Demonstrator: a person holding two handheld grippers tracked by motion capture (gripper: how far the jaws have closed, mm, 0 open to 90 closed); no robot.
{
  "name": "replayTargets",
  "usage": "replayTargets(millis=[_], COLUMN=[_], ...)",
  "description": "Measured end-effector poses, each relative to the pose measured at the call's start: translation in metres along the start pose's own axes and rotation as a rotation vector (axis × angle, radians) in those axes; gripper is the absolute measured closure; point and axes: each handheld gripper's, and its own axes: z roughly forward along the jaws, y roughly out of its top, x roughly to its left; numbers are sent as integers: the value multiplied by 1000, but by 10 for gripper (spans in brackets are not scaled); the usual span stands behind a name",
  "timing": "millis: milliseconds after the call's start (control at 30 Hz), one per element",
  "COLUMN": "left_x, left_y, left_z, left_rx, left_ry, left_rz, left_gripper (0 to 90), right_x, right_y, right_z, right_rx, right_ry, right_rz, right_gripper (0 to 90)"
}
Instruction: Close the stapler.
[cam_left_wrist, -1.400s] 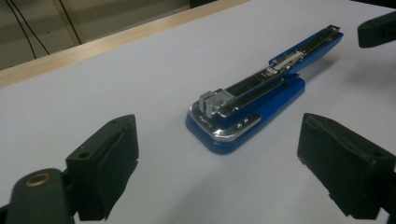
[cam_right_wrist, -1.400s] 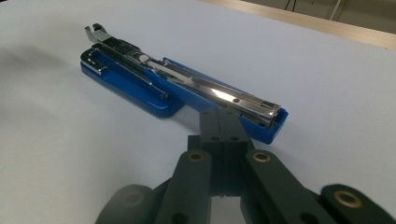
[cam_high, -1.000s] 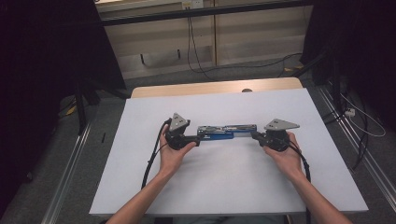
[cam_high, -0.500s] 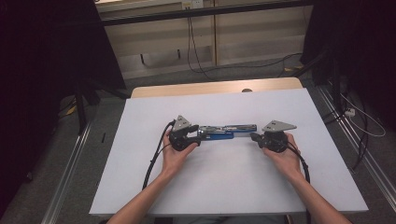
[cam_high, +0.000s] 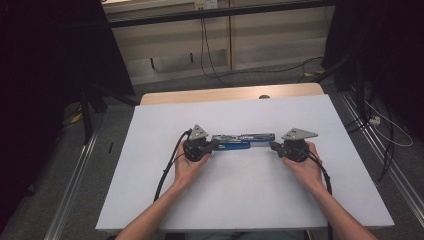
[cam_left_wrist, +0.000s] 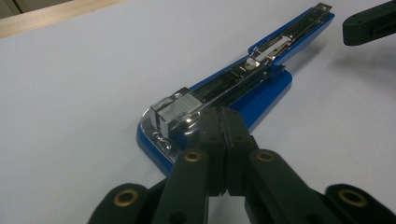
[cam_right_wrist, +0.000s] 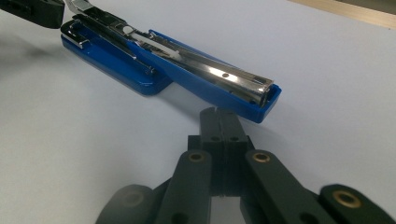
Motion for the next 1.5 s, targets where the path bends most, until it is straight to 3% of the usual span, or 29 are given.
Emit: replayTargets(millis=[133,200,267,333,500,633,733,1200,1267,1500], left_x=[4,4,2,1,2,4,3,4,3,5], left_y=[4,4,4,3,3,2,2,1,2,1], left_z=[2,5,8,11,11,11,12,10,10,10], left_rx=[15,18,44,55,56,46,46,52,53,52], left_ry=[5,-5,-11,6,3,2,6,-16,-8,-25], left_rz=[25,17,33,49,30,30,53,35,48,29], left_gripper=[900,900,900,900,900,900,900,900,900,900], right_x=[1,1,0,0,0,-1,-1,-5,-5,-5], right_y=[0,1,1,1,0,-1,0,1,2,5], right_z=[1,1,1,1,2,5,6,10,10,13], right_rx=[5,5,5,8,19,31,36,78,96,159], right_ry=[4,5,3,0,1,-6,-11,-30,-31,-35], right_rz=[-6,-7,-5,-3,-8,-12,-11,-16,-14,-31], right_gripper=[900,900,900,900,900,900,900,900,900,900])
